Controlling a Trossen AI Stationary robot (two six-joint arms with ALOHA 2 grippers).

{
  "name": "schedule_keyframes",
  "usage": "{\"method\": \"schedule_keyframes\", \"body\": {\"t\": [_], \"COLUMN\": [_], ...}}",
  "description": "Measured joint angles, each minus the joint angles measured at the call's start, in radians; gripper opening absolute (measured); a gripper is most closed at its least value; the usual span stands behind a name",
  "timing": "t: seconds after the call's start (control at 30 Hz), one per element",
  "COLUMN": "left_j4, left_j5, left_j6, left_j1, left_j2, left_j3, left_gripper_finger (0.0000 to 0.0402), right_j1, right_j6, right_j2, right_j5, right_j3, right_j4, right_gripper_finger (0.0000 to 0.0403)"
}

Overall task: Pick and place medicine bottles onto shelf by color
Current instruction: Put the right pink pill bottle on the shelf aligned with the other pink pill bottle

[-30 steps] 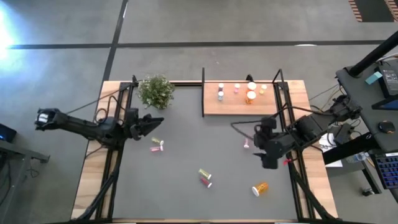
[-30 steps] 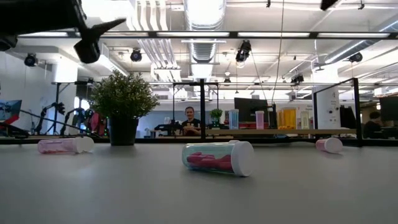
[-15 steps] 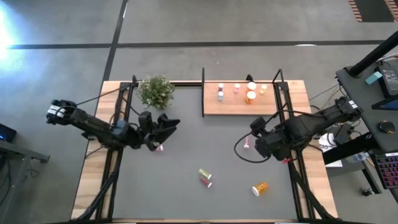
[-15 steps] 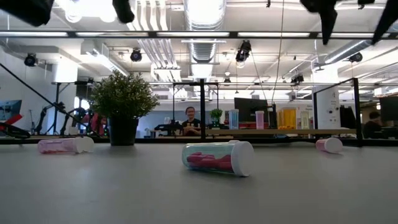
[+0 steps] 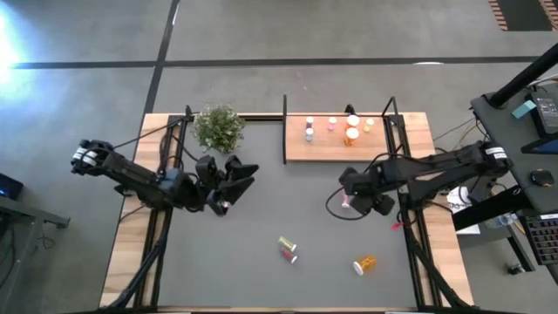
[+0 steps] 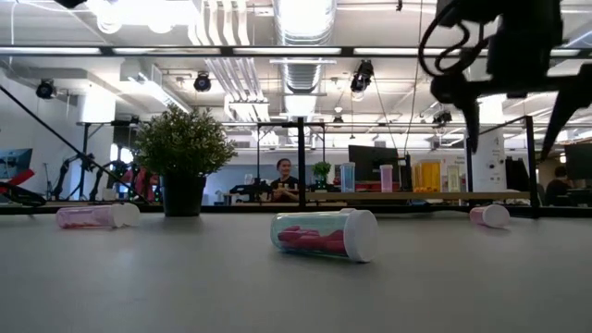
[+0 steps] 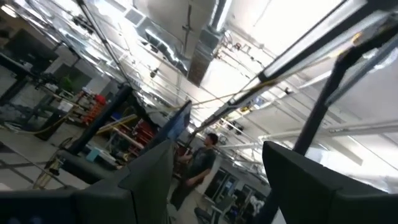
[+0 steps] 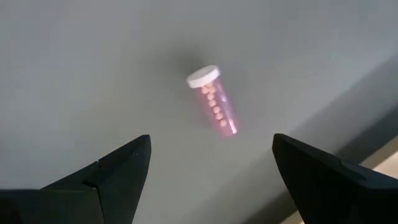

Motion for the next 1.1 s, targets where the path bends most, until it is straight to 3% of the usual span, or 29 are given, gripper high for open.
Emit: {"method": "schedule_keyframes", "body": {"t": [0.43,0.8,1.1], "left_j4": [0.001,0.000,0.000], "left_j5": [-0.011,-0.026,-0.030], "left_j6": [0.054,0.054,0.054], "left_j1": [0.001,0.001,0.001], "left_j2": [-0.065,-0.068,-0.068], "left_j3": [-0.005,-0.005,-0.005], "left_gripper_finger": [0.0231,0.0231,0.0231], "right_j1": [-0.060,-0.062,-0.062], "right_j6": [0.019,-0.225,-0.161], "right_j2": [0.000,0.030,0.076], "right_j5": [0.008,0.009,0.010], "right_j3": [-0.120,-0.233,-0.245], "right_j4": [0.229,0.316,0.405], "right_gripper_finger": [0.0326,0.0325,0.0325]}}
